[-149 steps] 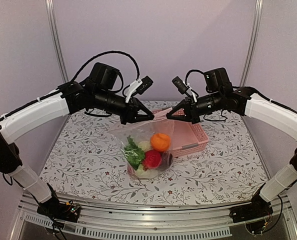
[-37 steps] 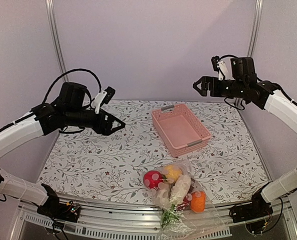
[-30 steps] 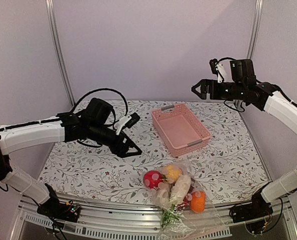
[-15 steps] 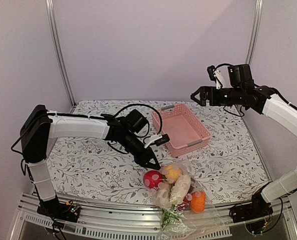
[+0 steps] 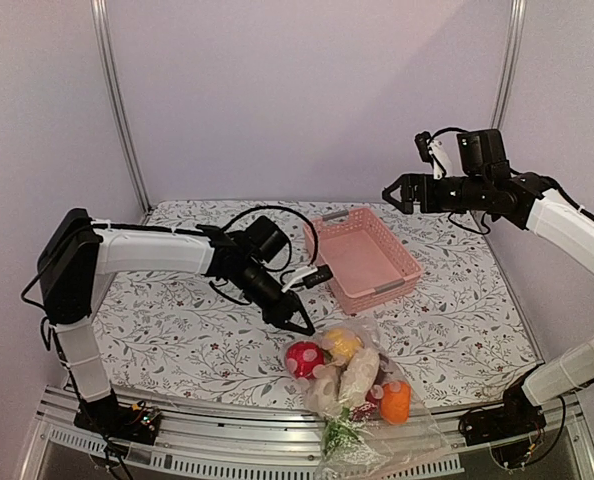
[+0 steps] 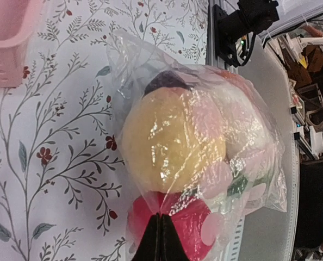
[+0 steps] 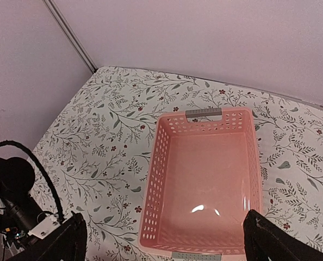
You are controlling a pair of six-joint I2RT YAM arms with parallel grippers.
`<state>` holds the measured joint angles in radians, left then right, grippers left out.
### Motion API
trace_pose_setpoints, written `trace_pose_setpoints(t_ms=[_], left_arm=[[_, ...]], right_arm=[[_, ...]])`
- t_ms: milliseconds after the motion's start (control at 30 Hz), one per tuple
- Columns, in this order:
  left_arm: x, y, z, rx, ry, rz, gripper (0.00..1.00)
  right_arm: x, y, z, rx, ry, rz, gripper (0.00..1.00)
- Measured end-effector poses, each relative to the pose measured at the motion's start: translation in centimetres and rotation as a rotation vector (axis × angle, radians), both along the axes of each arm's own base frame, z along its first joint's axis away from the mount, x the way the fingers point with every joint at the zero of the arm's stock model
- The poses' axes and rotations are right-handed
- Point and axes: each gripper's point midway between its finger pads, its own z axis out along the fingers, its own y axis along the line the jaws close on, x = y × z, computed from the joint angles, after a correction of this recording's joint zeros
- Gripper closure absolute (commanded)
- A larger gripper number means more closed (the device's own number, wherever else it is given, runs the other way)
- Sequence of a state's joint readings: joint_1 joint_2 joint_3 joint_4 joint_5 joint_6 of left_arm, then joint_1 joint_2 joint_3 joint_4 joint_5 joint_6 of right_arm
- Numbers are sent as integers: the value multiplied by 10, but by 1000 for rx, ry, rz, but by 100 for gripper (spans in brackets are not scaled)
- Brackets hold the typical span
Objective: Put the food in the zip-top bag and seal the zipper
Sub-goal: Adjust the zipper food storage bag at the center of the board, then reset both arms
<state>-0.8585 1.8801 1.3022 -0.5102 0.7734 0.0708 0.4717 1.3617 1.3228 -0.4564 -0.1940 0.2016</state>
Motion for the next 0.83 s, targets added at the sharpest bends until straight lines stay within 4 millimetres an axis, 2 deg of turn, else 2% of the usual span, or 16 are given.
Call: trace_pose_setpoints(t_ms=[100, 267, 300, 367, 400, 500, 600, 633, 667, 733, 833], left_arm=[[22, 24, 10, -13, -4, 89, 100], [87, 86, 37, -57, -68, 328, 100], [97, 97, 40, -59, -86, 371, 95], [106, 108, 39, -43, -108, 416, 68], [108, 109, 37, -30, -117, 429, 60], [112, 113, 29, 31, -130, 474, 44], [123, 124, 32, 88, -204, 546, 32], [133, 133, 46, 110, -268, 612, 26], [135, 135, 51, 109, -281, 625, 23], [148, 146, 83, 101, -376, 710, 2], [162, 163, 143, 32, -533, 840, 0]], right_arm=[[0, 1, -1, 1, 3, 3, 1], [0, 3, -3, 3, 11, 14, 1], [0, 4, -5, 3, 15, 17, 1], [2, 5, -8, 0, 25, 20, 1], [3, 6, -9, -2, 28, 19, 1], [8, 6, -5, -4, 22, 7, 1], [13, 2, 9, -1, -12, -23, 1], [15, 1, 15, 0, -27, -34, 1], [17, -1, 21, 3, -47, -49, 1], [19, -8, 32, 3, -84, -88, 1], [18, -21, 52, 14, -156, -149, 1]])
